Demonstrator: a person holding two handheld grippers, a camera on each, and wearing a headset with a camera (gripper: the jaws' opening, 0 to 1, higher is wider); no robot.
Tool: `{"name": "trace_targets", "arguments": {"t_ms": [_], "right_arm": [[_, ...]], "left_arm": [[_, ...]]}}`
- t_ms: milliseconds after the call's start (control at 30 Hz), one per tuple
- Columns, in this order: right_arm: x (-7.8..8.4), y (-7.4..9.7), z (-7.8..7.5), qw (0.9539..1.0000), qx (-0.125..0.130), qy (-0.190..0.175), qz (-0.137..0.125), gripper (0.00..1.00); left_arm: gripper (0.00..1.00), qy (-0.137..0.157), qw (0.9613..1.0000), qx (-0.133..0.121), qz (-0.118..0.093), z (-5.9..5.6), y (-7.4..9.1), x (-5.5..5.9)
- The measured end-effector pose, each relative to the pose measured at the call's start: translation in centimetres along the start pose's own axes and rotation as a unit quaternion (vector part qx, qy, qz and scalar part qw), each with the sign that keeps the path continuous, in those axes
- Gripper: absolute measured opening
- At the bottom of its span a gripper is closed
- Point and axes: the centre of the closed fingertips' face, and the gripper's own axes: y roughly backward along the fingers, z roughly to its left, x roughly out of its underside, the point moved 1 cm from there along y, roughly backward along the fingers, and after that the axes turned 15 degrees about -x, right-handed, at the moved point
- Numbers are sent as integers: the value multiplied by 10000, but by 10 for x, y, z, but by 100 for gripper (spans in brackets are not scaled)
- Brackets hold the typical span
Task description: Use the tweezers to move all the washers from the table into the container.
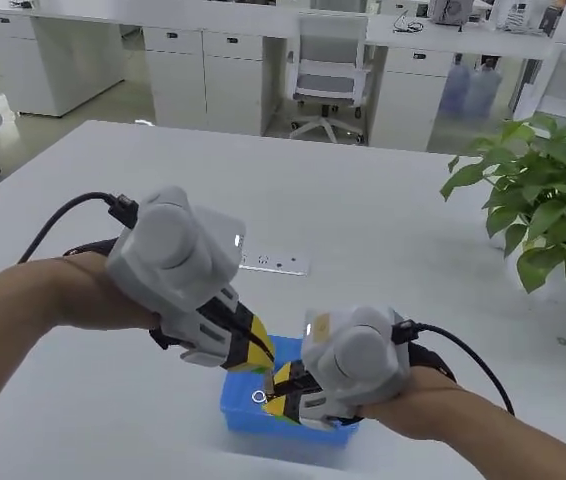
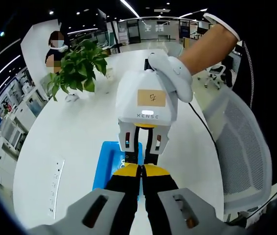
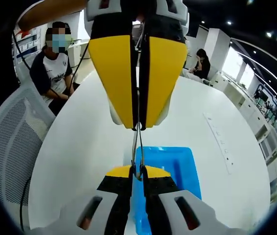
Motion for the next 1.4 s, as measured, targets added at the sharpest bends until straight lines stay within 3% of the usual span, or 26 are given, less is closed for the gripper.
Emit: {"name": "trace_targets", "arguments": {"t_ms": [500,1400], "right_arm": [[12,-9,-25,10000,-15,-75,-22,10],[39,-34,-61,9997,-94,-218,-39,10]], "left_arm": [[5,54,10000,18,29,16,-17,11],[5,145,9997,164,112,39,-50,41]]}}
